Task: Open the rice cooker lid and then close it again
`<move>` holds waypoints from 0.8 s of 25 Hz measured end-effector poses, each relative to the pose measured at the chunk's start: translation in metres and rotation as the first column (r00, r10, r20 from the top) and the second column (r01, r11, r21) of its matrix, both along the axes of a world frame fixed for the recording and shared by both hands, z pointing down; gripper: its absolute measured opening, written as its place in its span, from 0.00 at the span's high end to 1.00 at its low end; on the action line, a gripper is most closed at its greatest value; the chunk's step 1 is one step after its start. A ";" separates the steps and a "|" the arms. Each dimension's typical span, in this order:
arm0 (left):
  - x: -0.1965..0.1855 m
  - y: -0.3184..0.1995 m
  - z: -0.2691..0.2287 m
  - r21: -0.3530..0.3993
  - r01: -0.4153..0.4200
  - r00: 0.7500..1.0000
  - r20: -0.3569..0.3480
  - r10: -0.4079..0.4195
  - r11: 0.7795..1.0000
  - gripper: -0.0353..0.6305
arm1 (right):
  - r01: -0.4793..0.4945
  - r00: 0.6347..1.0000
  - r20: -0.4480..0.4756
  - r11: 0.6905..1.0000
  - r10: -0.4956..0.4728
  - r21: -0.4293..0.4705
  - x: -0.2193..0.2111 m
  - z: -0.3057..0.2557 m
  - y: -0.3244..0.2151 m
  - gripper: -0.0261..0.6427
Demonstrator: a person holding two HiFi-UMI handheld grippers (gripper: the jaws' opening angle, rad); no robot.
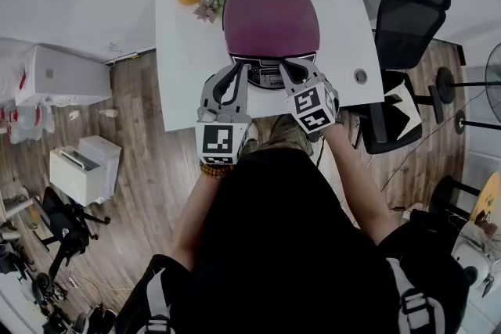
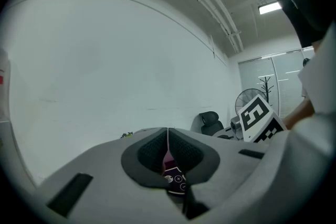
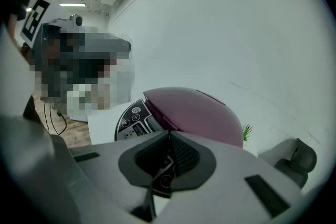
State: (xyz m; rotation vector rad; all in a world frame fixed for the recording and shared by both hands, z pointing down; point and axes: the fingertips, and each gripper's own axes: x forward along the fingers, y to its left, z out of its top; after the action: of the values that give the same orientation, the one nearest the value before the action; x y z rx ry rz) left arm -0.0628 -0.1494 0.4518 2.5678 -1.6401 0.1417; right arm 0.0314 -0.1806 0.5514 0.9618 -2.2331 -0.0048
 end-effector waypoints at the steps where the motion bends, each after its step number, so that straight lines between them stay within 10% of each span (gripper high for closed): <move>1: -0.001 0.000 0.000 -0.001 0.001 1.000 0.000 -0.001 1.000 0.90 | -0.002 1.000 -0.001 1.000 0.002 0.000 0.000 0.000 0.000 0.92; 20: -0.005 -0.002 0.001 -0.004 0.004 1.000 -0.010 -0.004 1.000 0.90 | -0.016 1.000 0.013 1.000 0.016 -0.002 -0.001 0.000 -0.003 0.92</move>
State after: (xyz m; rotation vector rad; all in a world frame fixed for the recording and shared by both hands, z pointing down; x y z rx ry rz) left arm -0.0679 -0.1514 0.4529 2.5582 -1.6401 0.1314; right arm 0.0301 -0.1837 0.5516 0.9809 -2.2367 0.0105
